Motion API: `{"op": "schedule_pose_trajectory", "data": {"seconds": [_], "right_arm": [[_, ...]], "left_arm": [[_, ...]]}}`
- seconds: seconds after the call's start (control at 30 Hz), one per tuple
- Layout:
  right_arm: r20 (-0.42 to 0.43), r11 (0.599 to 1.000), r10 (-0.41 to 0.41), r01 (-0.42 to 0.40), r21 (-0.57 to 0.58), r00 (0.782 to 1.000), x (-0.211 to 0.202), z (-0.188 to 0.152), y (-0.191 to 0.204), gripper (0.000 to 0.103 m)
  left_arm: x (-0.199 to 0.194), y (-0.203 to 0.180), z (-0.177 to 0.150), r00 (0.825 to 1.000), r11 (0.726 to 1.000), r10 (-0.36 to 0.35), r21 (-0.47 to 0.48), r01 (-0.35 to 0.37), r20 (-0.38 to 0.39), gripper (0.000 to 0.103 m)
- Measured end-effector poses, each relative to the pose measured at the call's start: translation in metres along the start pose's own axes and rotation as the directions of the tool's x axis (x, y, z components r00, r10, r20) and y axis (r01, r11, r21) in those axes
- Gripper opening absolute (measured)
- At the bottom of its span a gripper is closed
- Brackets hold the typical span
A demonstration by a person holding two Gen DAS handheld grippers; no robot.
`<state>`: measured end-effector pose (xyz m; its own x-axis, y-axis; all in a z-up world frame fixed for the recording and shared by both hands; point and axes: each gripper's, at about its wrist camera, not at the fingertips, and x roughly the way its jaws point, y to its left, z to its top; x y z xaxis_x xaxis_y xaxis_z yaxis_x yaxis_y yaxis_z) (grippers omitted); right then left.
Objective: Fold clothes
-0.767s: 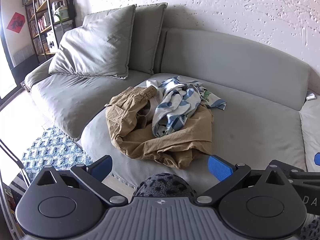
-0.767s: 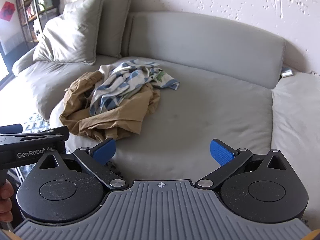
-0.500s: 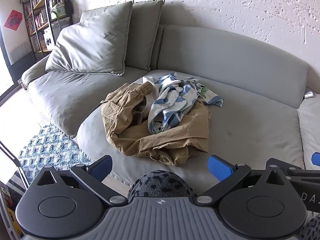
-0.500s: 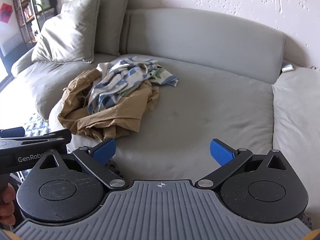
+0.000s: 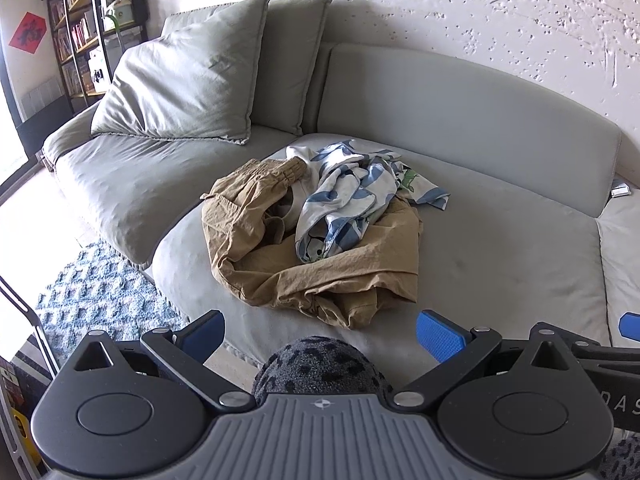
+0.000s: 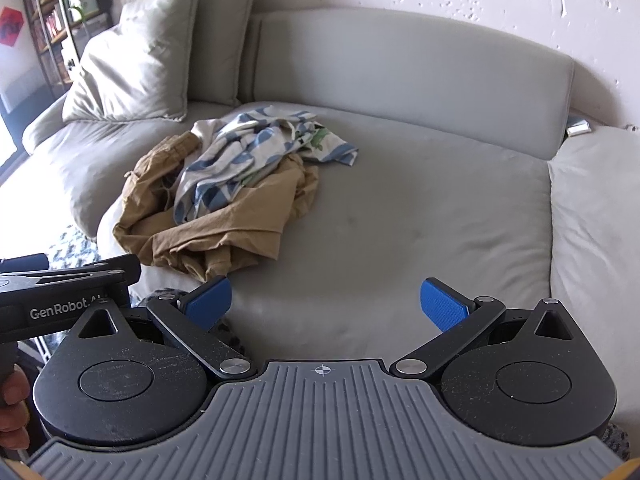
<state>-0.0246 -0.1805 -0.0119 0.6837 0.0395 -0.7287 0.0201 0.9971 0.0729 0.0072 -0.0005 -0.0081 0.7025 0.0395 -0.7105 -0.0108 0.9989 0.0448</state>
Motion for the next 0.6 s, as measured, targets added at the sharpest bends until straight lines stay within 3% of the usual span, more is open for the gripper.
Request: {"op": "schedule_pose_trajectory", "data": {"seconds": [0.6], "right_arm": [[-0.01, 1.0, 0.005, -0.005, 0.008, 1.0, 0.0006, 0.0012, -0.003, 0.103]], "left_arm": [[-0.0005, 0.0005, 0.0005, 1.0, 1.0, 0.005, 0.003, -0.005, 0.002, 0.102]]}}
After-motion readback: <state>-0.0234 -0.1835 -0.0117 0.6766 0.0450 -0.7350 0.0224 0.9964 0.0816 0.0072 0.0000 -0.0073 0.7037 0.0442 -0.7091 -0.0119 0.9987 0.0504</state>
